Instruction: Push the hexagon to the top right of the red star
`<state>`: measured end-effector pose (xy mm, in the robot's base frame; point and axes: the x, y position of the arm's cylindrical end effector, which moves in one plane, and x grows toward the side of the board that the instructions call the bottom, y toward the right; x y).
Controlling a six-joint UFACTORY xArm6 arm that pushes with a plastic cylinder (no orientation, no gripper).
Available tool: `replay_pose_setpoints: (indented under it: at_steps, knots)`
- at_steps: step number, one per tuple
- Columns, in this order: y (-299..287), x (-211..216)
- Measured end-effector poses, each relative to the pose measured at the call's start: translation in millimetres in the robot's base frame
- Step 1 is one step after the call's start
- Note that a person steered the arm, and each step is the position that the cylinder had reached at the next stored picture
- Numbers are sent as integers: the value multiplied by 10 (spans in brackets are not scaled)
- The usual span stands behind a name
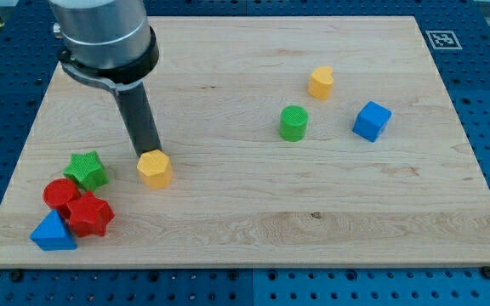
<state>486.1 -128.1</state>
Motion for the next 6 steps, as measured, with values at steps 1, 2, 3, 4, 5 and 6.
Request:
replay_pose_setpoints:
  at_steps: [1, 2, 3, 4, 5, 6]
  knots:
    - [238, -76]
    - [569, -23]
    - [513, 89]
    - [372, 270]
    - [200, 463]
    - [61, 520]
